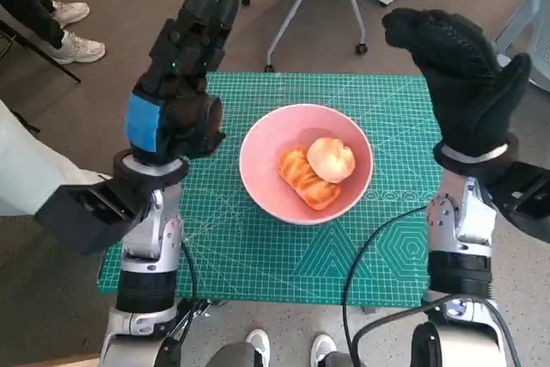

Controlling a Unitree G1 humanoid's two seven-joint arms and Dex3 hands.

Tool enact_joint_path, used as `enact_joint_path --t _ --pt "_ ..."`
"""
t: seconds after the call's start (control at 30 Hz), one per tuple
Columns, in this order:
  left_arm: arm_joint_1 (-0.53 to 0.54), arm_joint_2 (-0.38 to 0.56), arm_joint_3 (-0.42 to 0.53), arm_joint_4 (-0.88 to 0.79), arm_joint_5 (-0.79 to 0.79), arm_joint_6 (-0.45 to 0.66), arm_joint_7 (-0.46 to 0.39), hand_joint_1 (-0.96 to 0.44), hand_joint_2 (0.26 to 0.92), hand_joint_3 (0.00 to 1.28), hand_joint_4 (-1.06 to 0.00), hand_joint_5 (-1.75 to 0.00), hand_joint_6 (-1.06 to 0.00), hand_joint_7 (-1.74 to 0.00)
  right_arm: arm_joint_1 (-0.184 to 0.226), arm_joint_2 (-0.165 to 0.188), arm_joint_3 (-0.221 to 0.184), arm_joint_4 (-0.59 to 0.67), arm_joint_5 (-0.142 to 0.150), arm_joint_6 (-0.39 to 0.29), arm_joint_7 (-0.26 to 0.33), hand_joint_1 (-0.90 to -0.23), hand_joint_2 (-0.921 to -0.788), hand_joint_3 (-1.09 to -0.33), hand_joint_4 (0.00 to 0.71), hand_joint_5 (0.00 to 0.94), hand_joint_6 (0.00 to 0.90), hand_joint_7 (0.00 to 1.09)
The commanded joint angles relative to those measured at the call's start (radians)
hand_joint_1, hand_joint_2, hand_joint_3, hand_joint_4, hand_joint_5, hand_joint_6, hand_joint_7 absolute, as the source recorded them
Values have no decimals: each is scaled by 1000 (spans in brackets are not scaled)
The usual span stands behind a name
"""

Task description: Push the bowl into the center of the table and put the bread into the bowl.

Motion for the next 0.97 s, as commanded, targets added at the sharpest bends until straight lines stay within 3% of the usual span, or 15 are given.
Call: enact_joint_path --t 0.03,0.47,0.97 --pt "3 15 -11 13 14 -24 -16 -760 921 699 -138 0 -215 -29 -3 -12 -6 30 -6 -16 -2 -639 -921 -618 201 2 161 271" --pt "2 21 -19 49 39 -21 -15 -764 921 706 -128 0 -222 -42 -18 -17 -4 75 -21 -56 -4 -637 -921 -634 202 1 172 247" --pt "-31 25 -26 131 58 -118 -29 -749 921 700 -108 0 -202 -51 -22 -23 0 90 -22 -70 -1 -638 -921 -643 201 0 181 231"
